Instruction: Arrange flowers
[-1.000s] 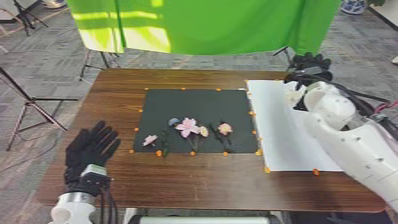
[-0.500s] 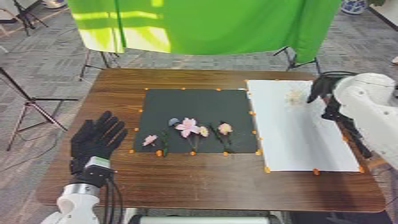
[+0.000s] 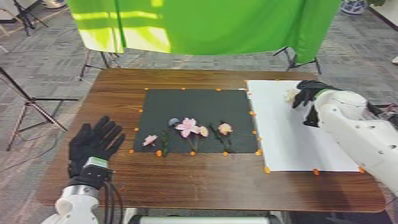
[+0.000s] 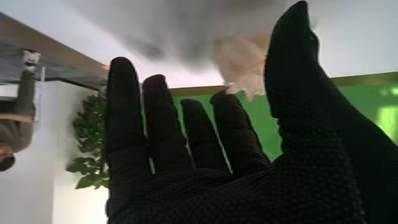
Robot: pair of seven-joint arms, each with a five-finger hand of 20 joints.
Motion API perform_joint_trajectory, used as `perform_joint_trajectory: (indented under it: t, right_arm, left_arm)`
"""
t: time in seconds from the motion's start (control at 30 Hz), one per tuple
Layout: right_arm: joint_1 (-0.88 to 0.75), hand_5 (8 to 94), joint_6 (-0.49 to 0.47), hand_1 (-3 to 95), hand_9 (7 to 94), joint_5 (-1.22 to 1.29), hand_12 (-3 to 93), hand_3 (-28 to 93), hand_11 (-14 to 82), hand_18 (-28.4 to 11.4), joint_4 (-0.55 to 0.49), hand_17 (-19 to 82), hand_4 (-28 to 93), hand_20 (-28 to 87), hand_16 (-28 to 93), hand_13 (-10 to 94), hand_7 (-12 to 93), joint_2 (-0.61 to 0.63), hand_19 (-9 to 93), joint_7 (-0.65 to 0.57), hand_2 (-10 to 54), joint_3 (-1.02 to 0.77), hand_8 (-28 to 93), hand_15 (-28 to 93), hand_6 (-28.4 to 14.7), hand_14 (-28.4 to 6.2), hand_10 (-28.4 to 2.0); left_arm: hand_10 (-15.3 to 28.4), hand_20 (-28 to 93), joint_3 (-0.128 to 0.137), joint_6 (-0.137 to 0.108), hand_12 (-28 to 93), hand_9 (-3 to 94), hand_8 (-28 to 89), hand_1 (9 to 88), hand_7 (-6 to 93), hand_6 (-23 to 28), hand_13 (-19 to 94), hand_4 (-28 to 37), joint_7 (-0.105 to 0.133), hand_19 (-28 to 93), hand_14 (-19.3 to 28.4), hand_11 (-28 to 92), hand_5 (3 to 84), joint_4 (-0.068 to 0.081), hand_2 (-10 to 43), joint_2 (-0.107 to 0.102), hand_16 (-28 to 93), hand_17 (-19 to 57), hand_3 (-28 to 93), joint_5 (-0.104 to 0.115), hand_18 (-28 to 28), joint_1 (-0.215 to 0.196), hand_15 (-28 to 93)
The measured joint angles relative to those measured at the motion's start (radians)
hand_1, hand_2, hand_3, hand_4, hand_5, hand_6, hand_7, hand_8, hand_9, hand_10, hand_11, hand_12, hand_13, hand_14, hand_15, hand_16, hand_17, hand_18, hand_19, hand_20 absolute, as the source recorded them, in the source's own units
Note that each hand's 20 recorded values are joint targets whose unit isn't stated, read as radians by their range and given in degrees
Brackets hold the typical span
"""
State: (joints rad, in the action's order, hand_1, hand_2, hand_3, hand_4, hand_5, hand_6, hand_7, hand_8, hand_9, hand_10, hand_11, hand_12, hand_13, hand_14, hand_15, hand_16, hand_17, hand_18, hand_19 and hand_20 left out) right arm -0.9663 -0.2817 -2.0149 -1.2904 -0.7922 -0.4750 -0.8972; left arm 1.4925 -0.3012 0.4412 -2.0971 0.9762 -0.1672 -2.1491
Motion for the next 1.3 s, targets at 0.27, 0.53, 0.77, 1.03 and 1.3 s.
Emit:
perform_joint_trajectory:
  t: [0.27, 0.53, 0.77, 1.03, 1.3]
  right_arm:
    - [0.035, 50.4, -0.129, 49.8, 63.6, -0.025, 12.5, 81, 11.4, -14.1, 0.035, 25, -28, 21, 15, 55, 17, -0.04, 52, 0.056, -6.9, 0.002, -14, 18, -0.1, -7.7, -9.9]
    - [0.003, 75.7, -0.048, 56.1, 86.4, -0.059, 26.7, 68, 8.2, -13.2, -0.014, 30, -28, 26, 30, 70, 24, -0.036, 54, 0.056, -5.8, -0.009, -2, 17, 2.7, -5.1, -8.1]
    - [-0.093, 76.1, 0.088, 55.8, 85.4, -0.055, 24.6, 68, 9.6, -13.6, -0.12, 30, -28, 26, 28, 69, 25, -0.008, 56, 0.075, -4.9, -0.007, -1, 17, 2.3, -6.0, -8.5]
    - [-0.233, 76.0, 0.095, 55.6, 84.9, -0.062, 24.1, 69, 9.4, -14.1, -0.4, 29, -28, 26, 27, 68, 25, 0.0, 57, 0.107, -5.3, -0.134, -2, 17, 1.9, -6.8, -8.9]
    - [-0.348, 75.3, 0.046, 55.5, 83.6, -0.148, 23.9, 69, 8.9, -14.8, -0.626, 29, -28, 26, 27, 68, 25, -0.042, 58, 0.174, -5.0, -0.17, -2, 17, 1.6, -7.5, -9.3]
  left_arm:
    - [17.7, 11, 0.003, -0.039, 12, 41.9, -10, 30.7, 21.0, 11.4, 30, -28.3, -0.031, 42, 18.9, 35, 47.1, -0.004, 16.3, 0.004, -10, -6.2, 72, -0.003, 17.4, 0.001, 52]
    - [17.6, 11, 0.007, -0.045, 12, 42.1, -10, 30.7, 21.2, 11.6, 30, -28.3, -0.054, 43, 18.9, 36, 47.2, -0.005, 16.7, 0.008, -10, -6.2, 72, -0.014, 17.3, 0.0, 52]
    - [17.6, 10, 0.022, -0.051, 12, 42.1, -10, 30.7, 21.2, 11.6, 30, -28.3, -0.051, 43, 18.9, 36, 47.3, -0.007, 16.9, 0.008, -10, -6.2, 72, -0.015, 17.3, -0.009, 53]
    - [17.6, 10, 0.062, -0.053, 12, 42.1, -10, 30.7, 21.0, 11.6, 30, -28.3, -0.05, 43, 19.0, 36, 47.3, -0.008, 16.9, 0.01, -11, -6.2, 72, -0.022, 17.3, -0.019, 53]
    - [17.5, 10, 0.081, -0.054, 12, 41.9, -10, 30.5, 20.9, 11.6, 30, -28.3, -0.034, 43, 18.9, 36, 47.2, -0.008, 16.9, 0.013, -10, -6.3, 72, -0.027, 17.2, -0.024, 53]
